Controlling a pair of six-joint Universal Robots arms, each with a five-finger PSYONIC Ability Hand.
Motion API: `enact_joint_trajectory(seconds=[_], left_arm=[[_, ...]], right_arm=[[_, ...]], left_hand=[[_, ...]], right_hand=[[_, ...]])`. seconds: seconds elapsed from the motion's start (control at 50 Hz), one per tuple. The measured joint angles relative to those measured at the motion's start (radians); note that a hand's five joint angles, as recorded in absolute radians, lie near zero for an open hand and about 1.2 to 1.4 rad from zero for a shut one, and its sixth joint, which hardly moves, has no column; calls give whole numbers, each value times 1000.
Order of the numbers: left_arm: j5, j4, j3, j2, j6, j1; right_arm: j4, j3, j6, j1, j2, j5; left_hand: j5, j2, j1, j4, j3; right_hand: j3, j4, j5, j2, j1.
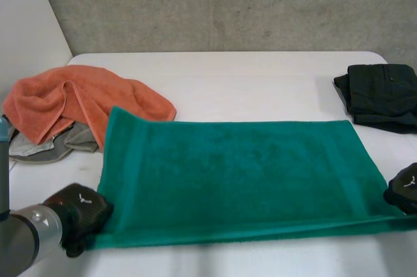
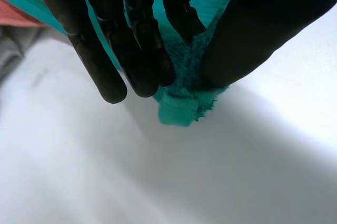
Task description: Fold the laundry.
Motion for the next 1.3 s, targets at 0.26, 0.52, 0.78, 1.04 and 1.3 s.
enact_joint_trajectory(seconds=[0.26, 0.52, 0.78, 1.04, 1.3], left_arm=[[-10, 350, 226, -214, -40, -46], [-57, 619, 535, -503, -96, -75], [-71, 654, 671, -591, -116, -103], [-62, 657, 400, -362, -147, -86], [-25, 684, 231, -262, -222, -97]], right_arm=[[-382, -133, 233, 70, 192, -57], [-647, -437, 313, 223, 504, 79], [-680, -584, 406, 288, 609, 173], [-560, -326, 559, 197, 342, -9], [-552, -157, 532, 42, 331, -170]], left_hand=[[0, 0, 0, 0, 0], [0, 0, 0, 0, 0], [-963, -995, -955, -998, -986], [-963, -995, -955, -998, -986], [-963, -995, -955, -998, -986]], right_hand=[[0, 0, 0, 0, 0], [-4, -3, 2, -2, 0], [-978, -982, -963, -967, -918], [-978, -982, -963, -967, -918], [-844, -846, -823, -843, -793]])
